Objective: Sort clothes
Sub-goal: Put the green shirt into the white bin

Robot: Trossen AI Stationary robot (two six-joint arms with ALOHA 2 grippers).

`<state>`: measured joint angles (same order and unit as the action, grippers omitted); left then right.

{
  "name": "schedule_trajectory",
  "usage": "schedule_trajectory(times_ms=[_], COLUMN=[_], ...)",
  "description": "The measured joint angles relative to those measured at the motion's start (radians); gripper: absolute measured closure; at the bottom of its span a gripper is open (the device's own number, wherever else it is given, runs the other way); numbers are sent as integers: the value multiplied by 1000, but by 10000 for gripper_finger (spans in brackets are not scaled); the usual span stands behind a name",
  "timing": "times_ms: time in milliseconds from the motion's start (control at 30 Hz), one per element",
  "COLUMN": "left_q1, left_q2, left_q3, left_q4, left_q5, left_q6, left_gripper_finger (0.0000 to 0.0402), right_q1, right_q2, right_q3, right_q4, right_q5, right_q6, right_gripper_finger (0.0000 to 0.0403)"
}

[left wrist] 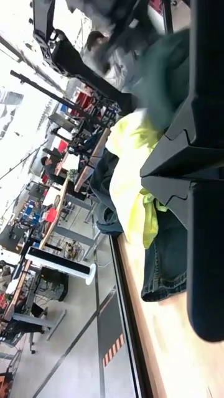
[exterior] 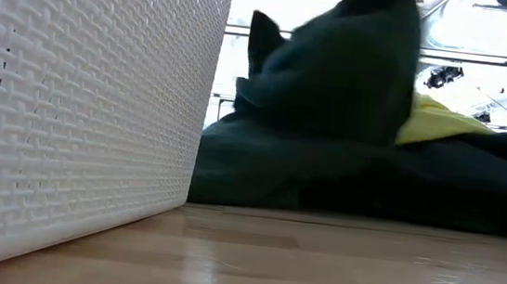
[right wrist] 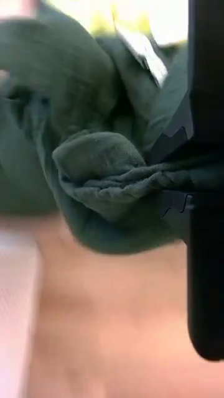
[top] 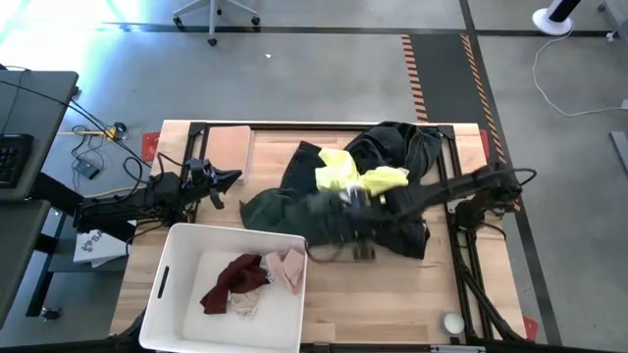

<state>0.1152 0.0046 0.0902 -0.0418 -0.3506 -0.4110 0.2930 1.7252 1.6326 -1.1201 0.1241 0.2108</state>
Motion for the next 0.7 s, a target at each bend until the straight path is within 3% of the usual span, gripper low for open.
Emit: schedule_trajectory(times_ms=[167,333,533,700], left_q1=[0,0,0,0], left_q2=[0,0,0,0], left_q3=[0,0,0,0], left_q4=[0,1,1,2], left_q5=[0,0,-9,-26], left_q6=[2,2,3,3], left_gripper_finger=[397,397,397,397], right_q1=[152,285,405,446], right_q2=[0,-10,-114,-219], right_q3=[-45,-45,-44,-44], right_q4=[40,2,-68,-19], right_q5=[-258,-254,4,339], right_q6=[263,531,770,643], right_gripper_finger=[377,377,377,377])
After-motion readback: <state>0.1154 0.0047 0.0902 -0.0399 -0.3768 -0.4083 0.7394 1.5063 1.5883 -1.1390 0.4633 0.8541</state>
